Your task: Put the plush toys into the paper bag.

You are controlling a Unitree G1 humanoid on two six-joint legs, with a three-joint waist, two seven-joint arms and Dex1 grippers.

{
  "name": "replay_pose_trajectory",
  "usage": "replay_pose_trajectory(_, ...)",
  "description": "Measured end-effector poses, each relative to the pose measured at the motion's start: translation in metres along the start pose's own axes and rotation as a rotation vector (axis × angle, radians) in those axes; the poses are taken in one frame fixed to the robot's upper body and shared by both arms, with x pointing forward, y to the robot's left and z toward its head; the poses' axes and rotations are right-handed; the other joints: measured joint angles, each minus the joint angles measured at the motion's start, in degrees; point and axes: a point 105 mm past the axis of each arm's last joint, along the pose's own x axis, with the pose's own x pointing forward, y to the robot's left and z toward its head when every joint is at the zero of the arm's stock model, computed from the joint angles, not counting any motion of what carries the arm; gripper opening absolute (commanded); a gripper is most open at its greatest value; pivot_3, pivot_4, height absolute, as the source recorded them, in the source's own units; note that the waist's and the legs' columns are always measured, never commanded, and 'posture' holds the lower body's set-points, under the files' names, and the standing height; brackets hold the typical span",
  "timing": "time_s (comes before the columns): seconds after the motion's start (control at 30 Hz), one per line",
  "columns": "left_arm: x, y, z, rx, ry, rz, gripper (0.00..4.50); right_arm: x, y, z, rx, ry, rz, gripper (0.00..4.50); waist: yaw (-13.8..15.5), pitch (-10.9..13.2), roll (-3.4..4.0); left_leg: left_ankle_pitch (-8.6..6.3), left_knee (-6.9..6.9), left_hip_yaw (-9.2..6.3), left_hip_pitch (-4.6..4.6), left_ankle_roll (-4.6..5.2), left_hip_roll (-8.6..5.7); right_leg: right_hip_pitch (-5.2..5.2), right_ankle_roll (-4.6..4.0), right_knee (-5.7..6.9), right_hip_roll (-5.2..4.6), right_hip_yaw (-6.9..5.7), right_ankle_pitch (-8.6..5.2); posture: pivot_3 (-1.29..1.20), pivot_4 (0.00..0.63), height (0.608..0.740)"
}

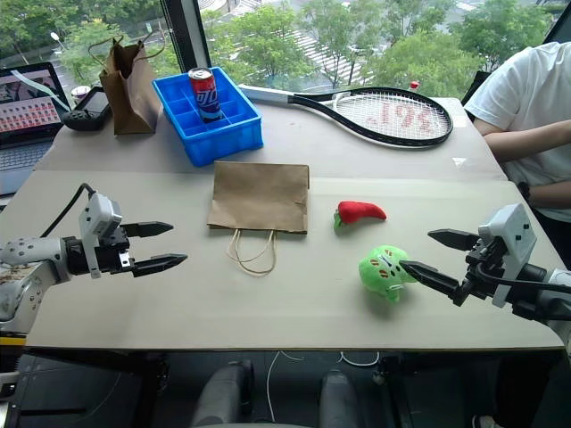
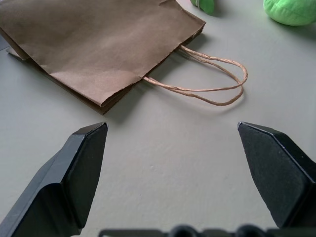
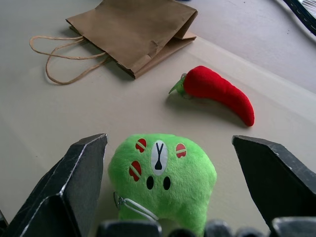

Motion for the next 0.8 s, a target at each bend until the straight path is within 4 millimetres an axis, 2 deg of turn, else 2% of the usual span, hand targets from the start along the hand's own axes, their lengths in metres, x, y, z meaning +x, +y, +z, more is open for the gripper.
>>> replay_pose_trajectory(0.07, 0.001, 0.0, 0.001, 0.001, 0.0, -0.005, 4.5, 0.0, 0.0, 0.0, 0.004, 0.0, 0.003, 4.49, 0.0, 0.0, 0.0, 0.0, 0.0, 0.0, 0.0, 0.0, 0.0, 0.0, 0.0, 0.0, 0.0, 0.0, 0.0, 0.0, 0.15, 0.74)
replay_pose_trajectory(0.13, 0.008, 0.003, 0.013, 0.017, -0.018, -0.06, 4.5, 0.006, 0.008, 0.007, 0.018, 0.012, 0.061, 4.49, 0.14, 0.06, 0.02, 0.0, 0.09, -0.01, -0.05, 0.0, 0.0, -0.03, -0.02, 0.13, 0.0, 0.0, 0.02, 0.0, 0.15, 0.74)
replay_pose_trajectory(0.23, 0.023, -0.003, 0.052, 0.13, -0.082, -0.232, 4.5, 0.018, 0.047, 0.036, -0.085, 0.067, 0.273, 4.49, 0.22, 0.11, 0.09, 0.0, 0.23, -0.05, -0.04, 0.0, 0.01, 0.04, -0.03, 0.13, 0.01, -0.01, 0.03, 0.0, 0.15, 0.74)
replay_pose_trajectory(0.3, 0.033, -0.01, 0.062, 0.211, -0.093, -0.329, 4.5, 0.025, 0.061, 0.044, -0.107, 0.076, 0.33, 4.49, 0.14, 0.09, 0.05, -0.03, 0.3, -0.05, -0.04, 0.06, -0.01, 0.15, -0.04, -0.03, 0.01, -0.01, 0.03, 0.0, 0.15, 0.74)
replay_pose_trajectory(0.4, 0.052, -0.019, 0.058, 0.281, -0.068, -0.438, 4.5, 0.034, 0.07, 0.042, -0.096, 0.103, 0.345, 4.49, 0.1, 0.08, 0.02, -0.03, 0.43, -0.06, -0.45, 0.18, -0.03, 0.13, -0.22, -0.01, 0.01, 0.01, 0.15, 0.0, 0.15, 0.74)
replay_pose_trajectory(0.47, 0.067, -0.023, 0.048, 0.347, -0.015, -0.497, 4.5, 0.04, 0.078, 0.04, -0.097, 0.107, 0.347, 4.49, 0.12, 0.08, 0.02, 0.23, 0.53, -0.19, -0.81, 0.6, -0.04, -0.13, -0.4, 0.09, 0.09, 0.0, 0.32, 0.0, 0.15, 0.74)
replay_pose_trajectory(0.7, 0.099, -0.008, 0.019, 0.535, 0.142, -0.534, 4.5, 0.046, 0.09, 0.038, -0.039, 0.068, 0.311, 4.49, 0.31, 0.1, -0.01, 0.28, 0.64, -0.42, -0.95, 0.68, -0.04, -0.09, -0.34, 0.09, 0.24, -0.01, 0.34, 0.0, 0.15, 0.74)
replay_pose_trajectory(0.8, 0.108, -0.001, 0.018, 0.537, 0.151, -0.524, 3.84, 0.039, 0.084, 0.034, -0.015, 0.081, 0.257, 4.5, 0.66, 0.11, -0.02, 0.28, 0.76, -0.44, -0.99, 0.68, -0.05, -0.04, -0.34, 0.09, 0.24, -0.01, 0.34, 0.0, 0.15, 0.74)
